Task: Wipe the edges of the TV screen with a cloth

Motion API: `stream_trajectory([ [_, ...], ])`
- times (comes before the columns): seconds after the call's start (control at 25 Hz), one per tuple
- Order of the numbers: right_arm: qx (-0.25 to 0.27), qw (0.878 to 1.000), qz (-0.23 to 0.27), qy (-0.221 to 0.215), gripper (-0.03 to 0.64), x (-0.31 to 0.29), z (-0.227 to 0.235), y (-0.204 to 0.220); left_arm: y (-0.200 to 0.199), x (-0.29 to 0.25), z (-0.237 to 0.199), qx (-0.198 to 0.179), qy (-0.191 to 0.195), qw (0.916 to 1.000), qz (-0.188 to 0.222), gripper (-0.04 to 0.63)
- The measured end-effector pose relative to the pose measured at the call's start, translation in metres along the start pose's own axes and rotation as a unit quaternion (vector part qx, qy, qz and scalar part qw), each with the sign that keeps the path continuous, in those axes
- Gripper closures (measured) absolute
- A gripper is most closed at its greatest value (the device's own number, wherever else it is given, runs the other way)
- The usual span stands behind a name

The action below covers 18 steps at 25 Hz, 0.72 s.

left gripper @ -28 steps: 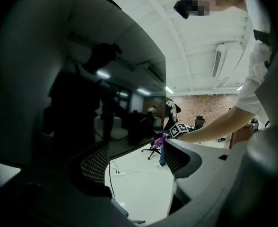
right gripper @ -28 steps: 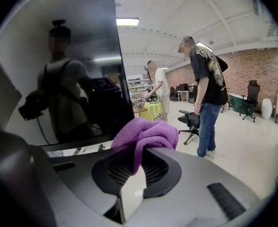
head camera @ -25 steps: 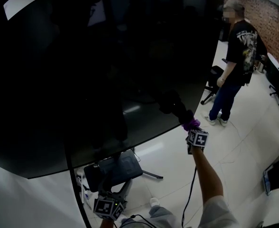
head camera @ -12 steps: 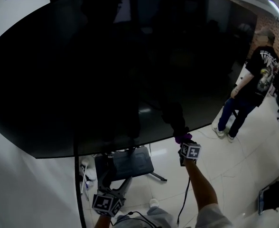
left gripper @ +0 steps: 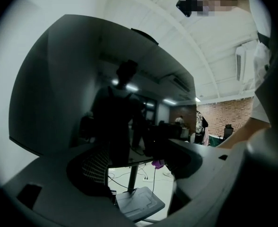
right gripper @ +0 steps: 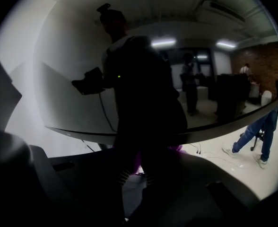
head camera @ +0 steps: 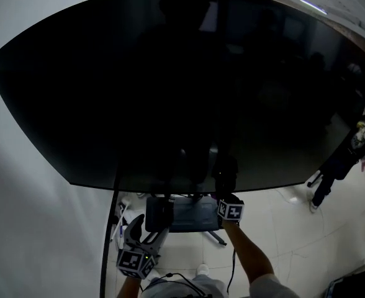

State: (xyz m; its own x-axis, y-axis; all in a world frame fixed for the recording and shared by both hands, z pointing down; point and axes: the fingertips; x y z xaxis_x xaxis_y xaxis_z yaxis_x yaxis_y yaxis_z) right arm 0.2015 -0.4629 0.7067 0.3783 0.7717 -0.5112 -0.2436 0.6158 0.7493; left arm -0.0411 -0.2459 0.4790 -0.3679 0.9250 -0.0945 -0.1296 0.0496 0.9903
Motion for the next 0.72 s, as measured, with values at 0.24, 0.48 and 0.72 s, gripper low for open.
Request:
stream_trajectory([
  [0.24, 0.029, 0.998, -0.034, -0.044, 0.572, -0.035, -0.093, 0.042, 0.024, 0.031, -0.056, 0.005, -0.043, 0.9991, -0.001, 0.255],
  [0.48, 0.069, 0.990, -0.049, -0.111, 0.572, -0.055, -0.194, 0.077, 0.036, 0.060, -0.099, 0.023, -0.083, 0.9963, -0.001, 0.255],
  [0.72, 0.070, 0.985, -0.059, -0.144, 0.572, -0.085, -0.276, 0.093, 0.060, 0.096, -0.147, 0.022, -0.125, 0.9918, 0.000, 0.255],
])
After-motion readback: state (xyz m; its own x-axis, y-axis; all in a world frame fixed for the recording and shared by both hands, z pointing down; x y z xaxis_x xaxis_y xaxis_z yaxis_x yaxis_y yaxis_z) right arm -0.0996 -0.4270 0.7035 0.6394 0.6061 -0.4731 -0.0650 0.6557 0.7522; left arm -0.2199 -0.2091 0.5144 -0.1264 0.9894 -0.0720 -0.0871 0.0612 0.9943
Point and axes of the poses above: the fingertips, and each gripper's own axes: x backward along the fingers, z to its right, y out of its underside, and after that the axes turned 15 degrees about -x, right-handed
